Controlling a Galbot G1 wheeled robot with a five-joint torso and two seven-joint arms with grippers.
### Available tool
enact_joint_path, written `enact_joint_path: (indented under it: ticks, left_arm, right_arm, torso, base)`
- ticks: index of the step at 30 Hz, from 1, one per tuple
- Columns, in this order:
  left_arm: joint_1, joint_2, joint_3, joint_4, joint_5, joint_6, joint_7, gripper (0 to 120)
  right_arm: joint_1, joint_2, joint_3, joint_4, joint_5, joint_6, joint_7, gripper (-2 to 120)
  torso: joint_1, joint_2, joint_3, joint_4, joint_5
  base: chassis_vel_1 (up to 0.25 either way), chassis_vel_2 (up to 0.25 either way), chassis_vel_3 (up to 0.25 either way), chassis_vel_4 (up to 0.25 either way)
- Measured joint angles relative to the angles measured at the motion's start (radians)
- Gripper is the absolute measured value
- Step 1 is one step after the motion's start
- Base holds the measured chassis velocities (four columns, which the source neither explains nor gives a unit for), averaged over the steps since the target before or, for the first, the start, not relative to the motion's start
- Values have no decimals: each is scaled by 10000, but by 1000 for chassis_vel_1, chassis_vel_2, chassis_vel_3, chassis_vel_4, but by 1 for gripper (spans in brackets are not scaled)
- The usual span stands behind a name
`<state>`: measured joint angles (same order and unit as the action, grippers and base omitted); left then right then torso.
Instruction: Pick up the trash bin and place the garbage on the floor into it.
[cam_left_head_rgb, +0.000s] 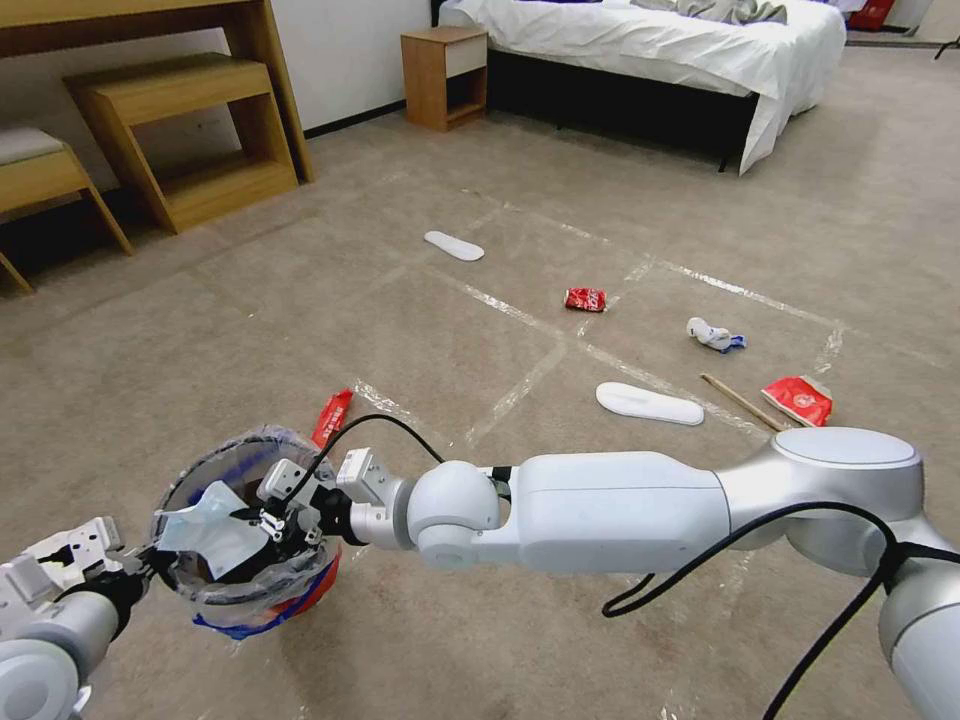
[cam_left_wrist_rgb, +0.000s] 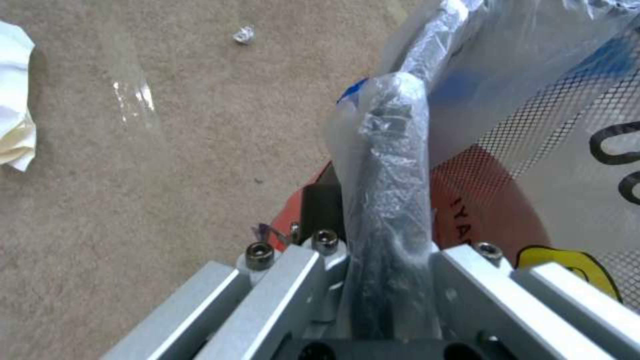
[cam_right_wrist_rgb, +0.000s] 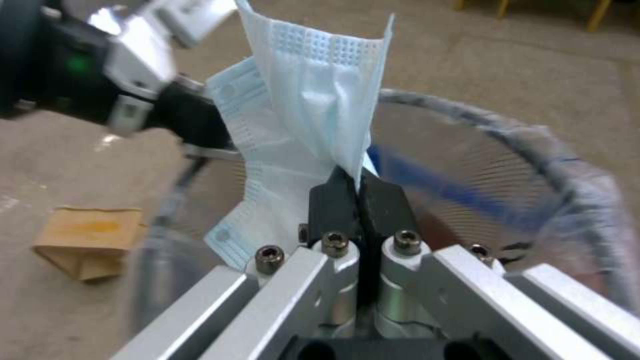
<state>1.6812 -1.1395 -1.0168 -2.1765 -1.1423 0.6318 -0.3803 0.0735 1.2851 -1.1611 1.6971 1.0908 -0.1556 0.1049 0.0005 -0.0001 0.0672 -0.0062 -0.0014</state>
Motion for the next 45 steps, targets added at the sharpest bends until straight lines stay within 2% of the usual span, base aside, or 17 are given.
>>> enact_joint_path:
  ticks: [23, 27, 29, 31, 33, 34, 36, 38, 39, 40, 41, 44, 45]
  left_arm:
    - [77, -26, 2, 13, 145, -68, 108, 1]
    - [101, -33, -17, -20, 143, -69, 104, 1]
    - [116, -46, -26, -25, 144, -68, 102, 1]
    - [119, -49, -28, -28, 144, -69, 102, 1]
    - [123, -57, -33, -32, 144, -69, 101, 1]
    - [123, -57, -33, -32, 144, -69, 101, 1]
    - [129, -64, -40, -33, 144, -69, 100, 1]
    - [134, -67, -47, -33, 143, -69, 100, 1]
    - [140, -67, -69, -32, 142, -69, 99, 1]
    - [142, -70, -72, -32, 141, -69, 99, 1]
    - [142, -70, -72, -32, 141, -69, 99, 1]
    - [149, -96, -75, -31, 139, -69, 99, 1]
    - [149, -96, -75, -31, 139, -69, 99, 1]
  right_arm:
    - [112, -47, 9, -744, -685, 132, -358, 0]
    - [67, -76, -31, -721, -744, 95, -364, 5]
    - [34, -71, -61, -711, -762, 90, -356, 16]
    - [24, -65, -66, -709, -762, 90, -343, 20]
    - [-25, -30, -95, -696, -761, 90, -305, 32]
    - [-25, -30, -95, -696, -761, 90, -305, 32]
    - [-81, 7, -112, -696, -754, 89, -273, 42]
    - [-108, 35, -129, -696, -752, 90, -255, 45]
    - [-158, 95, -155, -706, -750, 88, -238, 59]
    - [-176, 129, -161, -734, -749, 87, -234, 65]
    - [-176, 129, -161, -734, -749, 87, -234, 65]
    - [-208, 200, -165, -804, -753, 87, -229, 80]
    - [-208, 200, -165, -804, -753, 87, -229, 80]
  torso:
    - [0, 0, 0, 0, 0]
    - [0, 0, -1, -1, 0]
    - [0, 0, 0, 0, 0]
    - [0, 1, 0, 0, 0]
    - [0, 0, -1, 0, 0]
    - [0, 0, -1, 0, 0]
    - [0, 0, 0, -1, 0]
    - [0, 0, 0, 0, 0]
    - [0, 0, 0, 0, 0]
    - [0, 0, 0, 0, 0]
    - [0, 0, 0, 0, 0]
    - [0, 0, 0, 0, 0]
    - [0, 0, 0, 0, 0]
  base:
    - [0, 0, 0, 0]
    - [0, 0, 0, 0]
    - [0, 0, 0, 0]
    - [0, 0, 0, 0]
    - [0, 0, 0, 0]
    - [0, 0, 0, 0]
    - [0, 0, 0, 0]
    - [0, 0, 0, 0]
    - [0, 0, 0, 0]
    - [0, 0, 0, 0]
    - [0, 0, 0, 0]
    - [0, 0, 0, 0]
    - [0, 0, 0, 0]
